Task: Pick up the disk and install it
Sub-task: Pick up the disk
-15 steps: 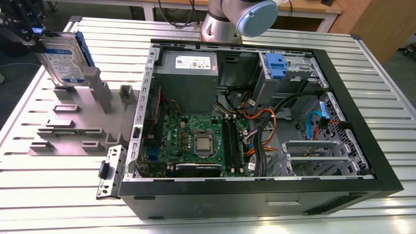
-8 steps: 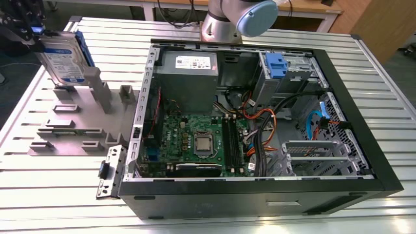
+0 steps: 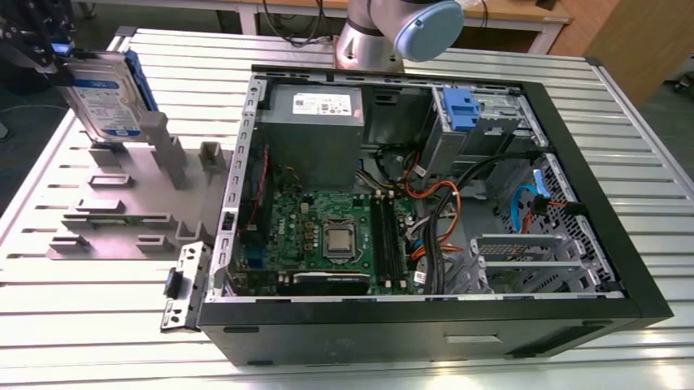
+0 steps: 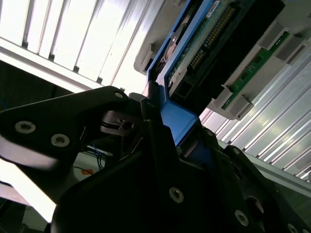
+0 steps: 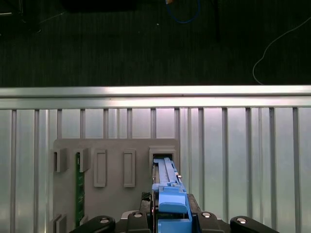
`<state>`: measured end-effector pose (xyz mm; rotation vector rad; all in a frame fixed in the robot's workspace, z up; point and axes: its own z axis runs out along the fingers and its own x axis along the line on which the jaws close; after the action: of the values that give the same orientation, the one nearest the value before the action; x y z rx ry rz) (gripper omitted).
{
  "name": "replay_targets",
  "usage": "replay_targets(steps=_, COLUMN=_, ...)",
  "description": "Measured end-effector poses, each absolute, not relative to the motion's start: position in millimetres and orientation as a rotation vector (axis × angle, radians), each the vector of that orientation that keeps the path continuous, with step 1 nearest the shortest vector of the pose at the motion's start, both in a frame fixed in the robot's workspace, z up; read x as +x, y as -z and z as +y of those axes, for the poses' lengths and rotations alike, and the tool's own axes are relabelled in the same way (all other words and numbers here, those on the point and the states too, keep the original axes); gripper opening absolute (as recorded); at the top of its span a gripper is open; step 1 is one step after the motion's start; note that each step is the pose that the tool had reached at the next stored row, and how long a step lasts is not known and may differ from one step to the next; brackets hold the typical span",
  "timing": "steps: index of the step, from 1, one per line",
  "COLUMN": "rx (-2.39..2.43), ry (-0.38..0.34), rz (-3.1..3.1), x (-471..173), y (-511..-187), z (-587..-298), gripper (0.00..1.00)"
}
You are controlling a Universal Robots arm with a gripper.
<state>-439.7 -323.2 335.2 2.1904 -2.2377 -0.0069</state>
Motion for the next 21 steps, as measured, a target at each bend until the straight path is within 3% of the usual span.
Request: replay_targets(steps=21, rx=2.19, ry=0.007, rz=-2.238, x=-439.7, y=-339.9, z=-323.1, gripper=0.36)
